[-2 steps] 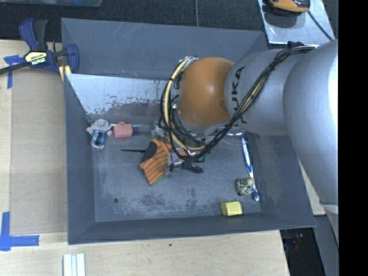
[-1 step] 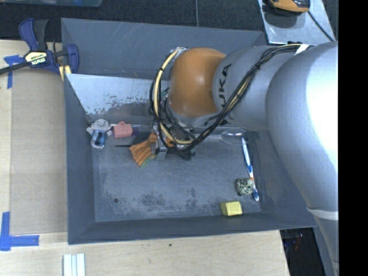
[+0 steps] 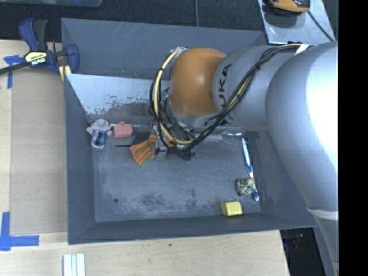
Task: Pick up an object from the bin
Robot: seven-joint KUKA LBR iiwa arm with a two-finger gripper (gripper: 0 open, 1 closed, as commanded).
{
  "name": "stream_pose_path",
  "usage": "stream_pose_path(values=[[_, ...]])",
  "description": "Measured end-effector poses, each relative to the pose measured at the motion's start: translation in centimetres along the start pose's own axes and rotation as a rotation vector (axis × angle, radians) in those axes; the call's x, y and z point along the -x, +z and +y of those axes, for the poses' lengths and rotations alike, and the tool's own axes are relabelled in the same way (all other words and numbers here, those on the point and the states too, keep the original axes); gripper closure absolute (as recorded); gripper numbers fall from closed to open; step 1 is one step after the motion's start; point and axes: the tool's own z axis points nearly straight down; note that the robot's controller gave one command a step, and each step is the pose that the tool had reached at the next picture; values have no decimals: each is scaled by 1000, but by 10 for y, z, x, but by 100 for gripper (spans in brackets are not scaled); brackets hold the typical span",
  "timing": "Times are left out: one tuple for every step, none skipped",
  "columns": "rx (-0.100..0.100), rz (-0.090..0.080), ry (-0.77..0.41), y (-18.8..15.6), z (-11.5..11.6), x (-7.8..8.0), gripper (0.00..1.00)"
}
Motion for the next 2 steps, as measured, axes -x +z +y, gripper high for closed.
stream_pose_path(values=[[0,1,0,-10,0,0,100],[-1,4,1,-47,0,-1,100]])
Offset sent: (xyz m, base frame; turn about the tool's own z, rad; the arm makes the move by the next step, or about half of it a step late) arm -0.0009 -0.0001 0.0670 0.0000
